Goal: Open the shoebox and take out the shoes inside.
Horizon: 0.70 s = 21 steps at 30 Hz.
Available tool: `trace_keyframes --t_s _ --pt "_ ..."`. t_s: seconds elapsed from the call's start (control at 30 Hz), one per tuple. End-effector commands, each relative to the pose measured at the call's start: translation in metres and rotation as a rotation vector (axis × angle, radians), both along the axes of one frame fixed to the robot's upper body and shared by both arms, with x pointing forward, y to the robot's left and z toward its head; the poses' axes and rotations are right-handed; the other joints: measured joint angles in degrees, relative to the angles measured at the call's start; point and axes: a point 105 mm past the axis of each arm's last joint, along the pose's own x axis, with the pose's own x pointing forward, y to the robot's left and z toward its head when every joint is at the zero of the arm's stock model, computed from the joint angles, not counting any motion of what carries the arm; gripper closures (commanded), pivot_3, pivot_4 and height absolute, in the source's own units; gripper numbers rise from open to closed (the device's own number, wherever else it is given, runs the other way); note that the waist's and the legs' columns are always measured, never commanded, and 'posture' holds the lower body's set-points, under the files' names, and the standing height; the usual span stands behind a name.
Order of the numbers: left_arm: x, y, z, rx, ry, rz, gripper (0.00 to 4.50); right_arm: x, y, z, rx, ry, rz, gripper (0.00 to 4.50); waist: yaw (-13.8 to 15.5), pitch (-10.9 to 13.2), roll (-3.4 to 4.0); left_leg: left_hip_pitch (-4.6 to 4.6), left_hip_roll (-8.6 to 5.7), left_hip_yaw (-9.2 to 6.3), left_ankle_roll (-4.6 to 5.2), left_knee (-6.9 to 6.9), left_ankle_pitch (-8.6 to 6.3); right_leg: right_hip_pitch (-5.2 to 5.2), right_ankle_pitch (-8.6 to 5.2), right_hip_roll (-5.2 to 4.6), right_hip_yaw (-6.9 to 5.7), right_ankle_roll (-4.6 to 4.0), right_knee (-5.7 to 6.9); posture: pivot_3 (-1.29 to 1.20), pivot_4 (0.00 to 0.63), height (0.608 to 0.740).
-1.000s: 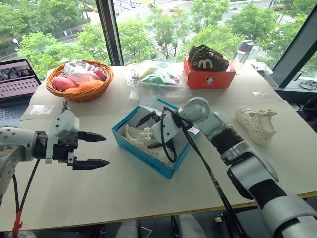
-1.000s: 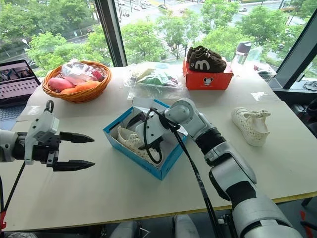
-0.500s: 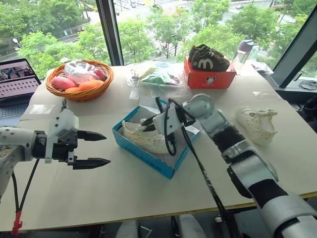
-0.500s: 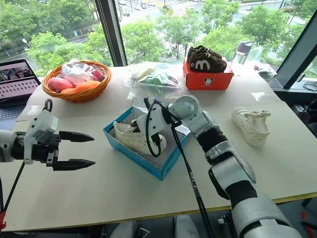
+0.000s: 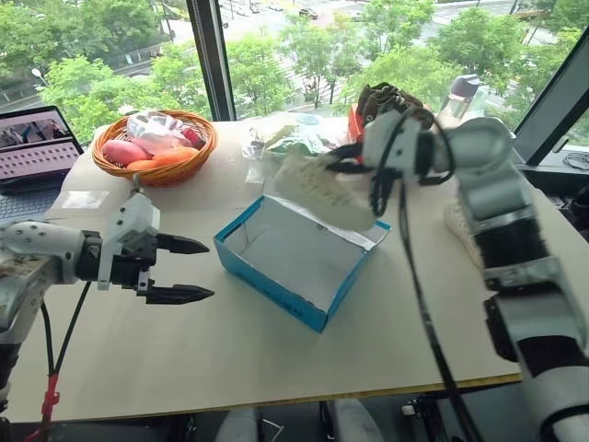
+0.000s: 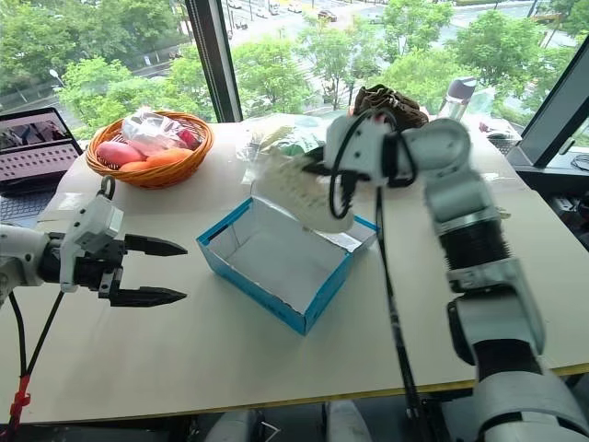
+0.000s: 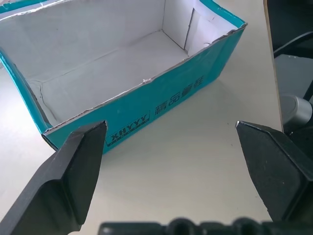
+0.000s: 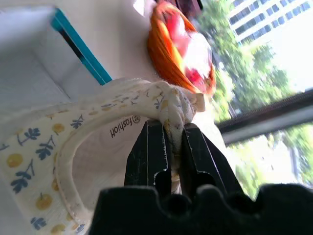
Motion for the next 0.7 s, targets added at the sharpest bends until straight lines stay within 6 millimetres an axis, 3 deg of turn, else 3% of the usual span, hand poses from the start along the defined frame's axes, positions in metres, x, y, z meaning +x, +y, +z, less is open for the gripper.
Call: trace_keyframes --t_s 0.03,0.23,0.37,0.57,0.63,0.7 --pt "0.006 -0.004 0.006 0.002 -0.039 -0.042 0.0 0.008 -0.074 0.026 -0.01 -0.112 -0.274 4.49 0.06 0.0 -0.02 -0.03 0.0 0.0 0.0 -0.01 0.0 0.0 -0.01 0.0 -0.01 0.01 -0.01 0.0 0.15 0.74" --pt "0.014 -0.01 0.004 -0.001 -0.041 -0.074 0.0 0.022 -0.14 -0.012 -0.182 -0.125 -0.529 4.49 -1.34 0.01 -0.03 0.01 -0.01 0.13 0.04 -0.09 -0.02 -0.01 -0.01 0.01 0.17 0.01 -0.1 0.0 0.15 0.74" --pt "0.015 -0.013 0.003 0.007 -0.036 -0.096 0.0 0.027 -0.162 -0.047 -0.224 -0.063 -0.6 4.49 -2.24 0.01 -0.04 0.07 -0.03 0.19 0.05 -0.08 -0.02 0.0 -0.01 0.02 0.33 0.02 0.0 0.0 0.15 0.74" --pt "0.014 -0.012 0.004 0.01 -0.036 -0.096 0.0 0.03 -0.181 -0.071 -0.201 -0.032 -0.682 4.49 -2.4 0.04 0.01 0.21 -0.04 0.35 0.05 -0.08 -0.02 0.0 -0.03 0.06 0.59 0.05 0.11 0.0 0.15 0.74" --pt "0.013 -0.012 0.004 0.011 -0.032 -0.097 0.0 0.032 -0.181 -0.078 -0.2 -0.019 -0.686 4.49 -2.26 0.04 0.01 0.21 -0.04 0.36 0.05 -0.07 -0.02 0.01 -0.22 0.05 0.61 0.38 0.11 0.0 0.15 0.74" --pt "0.012 -0.011 0.003 0.013 -0.027 -0.094 0.0 0.034 -0.175 -0.074 -0.192 -0.044 -0.673 4.49 -2.23 0.04 0.01 0.21 -0.05 0.38 0.05 -0.06 -0.02 0.01 -0.21 0.05 0.65 0.39 0.11 0.0 0.15 0.74"
